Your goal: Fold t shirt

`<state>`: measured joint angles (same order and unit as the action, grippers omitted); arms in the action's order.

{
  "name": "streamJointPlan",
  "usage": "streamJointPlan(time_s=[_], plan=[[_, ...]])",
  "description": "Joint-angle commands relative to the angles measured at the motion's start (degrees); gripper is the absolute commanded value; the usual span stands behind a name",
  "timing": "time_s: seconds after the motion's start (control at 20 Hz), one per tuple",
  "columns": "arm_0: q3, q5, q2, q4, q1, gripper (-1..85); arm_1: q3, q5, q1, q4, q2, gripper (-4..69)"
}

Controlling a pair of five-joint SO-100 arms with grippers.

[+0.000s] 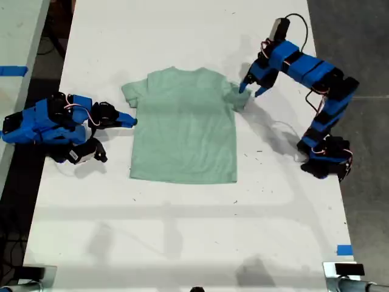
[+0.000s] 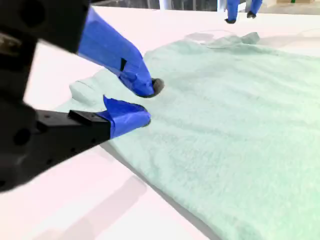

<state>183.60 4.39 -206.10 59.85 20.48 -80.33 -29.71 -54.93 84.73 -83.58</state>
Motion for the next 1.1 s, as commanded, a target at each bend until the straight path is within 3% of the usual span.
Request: streamJointPlan(time_s=[0.0,0.05,0.1,0.35,0.5,0.75,0.9,0.95,1.0,1.05], plan=[[0.4,-0.5,-0.4,0.1,0.6,5.2,3.2,-3.3,-1.1,-4.6,5.9,22.0],[0.4,-0.5,-0.4,0.1,0.6,5.2,4.3,-3.8,-0.8,-5.3,10.0,18.9],[0.4,-0.5,-0.4,0.1,0.6,5.2,4.8,-3.0,-0.4,-5.4,13.4,0.5],[0.4,-0.5,-0.4,0.1,0.7,5.2,7.4,-2.8,4.5,-3.8,5.2,1.5],[0.4,-0.5,-0.4,0.1,0.6,5.2,16.5,-2.4,13.2,-3.3,0.4,1.5],[0.4,-0.5,-0.4,0.1,0.6,5.2,20.2,-0.9,27.1,-19.7,6.5,1.5],[0.4,-0.5,-0.4,0.1,0.6,5.2,21.1,0.8,30.6,-24.5,10.9,1.8],[0.4,-0.5,-0.4,0.1,0.6,5.2,21.1,1.6,30.6,-24.2,11.1,5.9],[0.4,-0.5,-0.4,0.1,0.6,5.2,21.1,2.5,29.7,-22.6,10.3,15.6],[0.4,-0.5,-0.4,0.1,0.6,5.2,21.2,3.2,28.3,-20.2,8.7,17.9]])
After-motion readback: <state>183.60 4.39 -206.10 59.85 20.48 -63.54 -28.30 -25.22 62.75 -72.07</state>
